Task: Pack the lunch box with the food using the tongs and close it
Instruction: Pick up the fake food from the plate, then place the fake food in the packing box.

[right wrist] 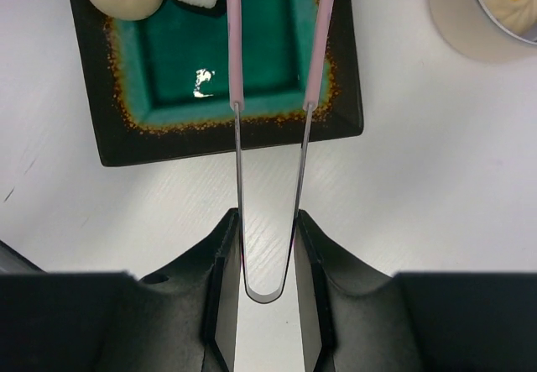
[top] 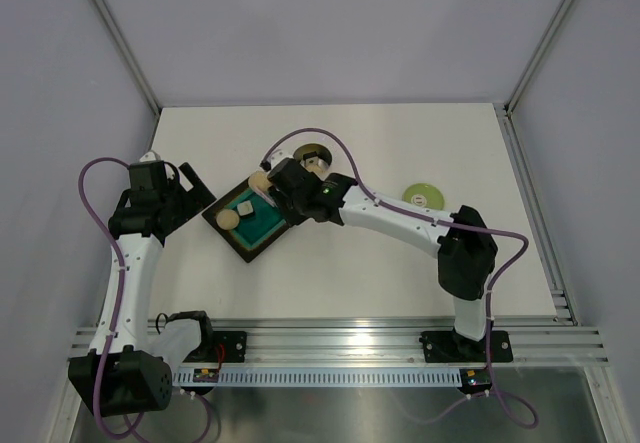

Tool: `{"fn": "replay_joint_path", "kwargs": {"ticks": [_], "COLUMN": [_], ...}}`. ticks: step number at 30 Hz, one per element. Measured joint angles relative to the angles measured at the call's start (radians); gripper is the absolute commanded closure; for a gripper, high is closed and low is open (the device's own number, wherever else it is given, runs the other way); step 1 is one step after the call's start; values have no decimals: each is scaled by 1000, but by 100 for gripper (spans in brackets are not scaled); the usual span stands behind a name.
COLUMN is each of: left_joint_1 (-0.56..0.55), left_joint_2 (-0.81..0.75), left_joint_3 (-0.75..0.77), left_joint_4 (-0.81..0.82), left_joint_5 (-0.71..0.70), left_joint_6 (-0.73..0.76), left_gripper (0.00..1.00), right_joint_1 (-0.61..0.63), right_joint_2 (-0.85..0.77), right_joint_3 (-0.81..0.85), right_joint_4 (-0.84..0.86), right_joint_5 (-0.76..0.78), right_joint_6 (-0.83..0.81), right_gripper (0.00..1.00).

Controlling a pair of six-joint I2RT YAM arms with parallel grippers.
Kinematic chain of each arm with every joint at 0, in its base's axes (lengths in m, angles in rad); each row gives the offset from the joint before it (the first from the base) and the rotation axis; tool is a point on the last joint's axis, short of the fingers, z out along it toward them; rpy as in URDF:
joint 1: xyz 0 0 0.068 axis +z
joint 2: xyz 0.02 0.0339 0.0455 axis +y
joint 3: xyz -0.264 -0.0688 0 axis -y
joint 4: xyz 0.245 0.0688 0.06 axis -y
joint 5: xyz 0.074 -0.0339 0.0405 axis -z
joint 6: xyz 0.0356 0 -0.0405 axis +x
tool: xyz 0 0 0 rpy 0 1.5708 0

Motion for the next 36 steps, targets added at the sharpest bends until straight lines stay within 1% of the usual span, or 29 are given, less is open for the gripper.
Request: {"fn": "replay_joint_path", "kwargs": {"ticks": [5, 8, 17, 20, 36], "left_joint_1": [0, 0, 0, 0, 0], "left_joint_2": [0, 0, 0, 0, 0], "left_joint_3": [0, 0, 0, 0, 0], "left_joint_4": [0, 0, 0, 0, 0], "left_joint_5": [0, 0, 0, 0, 0], "left_joint_6": [0, 0, 0, 0, 1], "left_gripper": [1, 1, 1, 1, 1], "right_joint_1": [-6, -33, -224, -257, -263], "right_joint_2": [-19, -23, -44, -45, -39], "right_joint_3": [0, 0, -20, -29, -51], "right_joint_4": [0, -1, -3, -6, -18], "right_joint_5": [35, 39, 43, 52, 49], "right_joint_6": [-14, -21, -22, -22, -22], "right_gripper": [100, 100, 100, 100, 100]}}
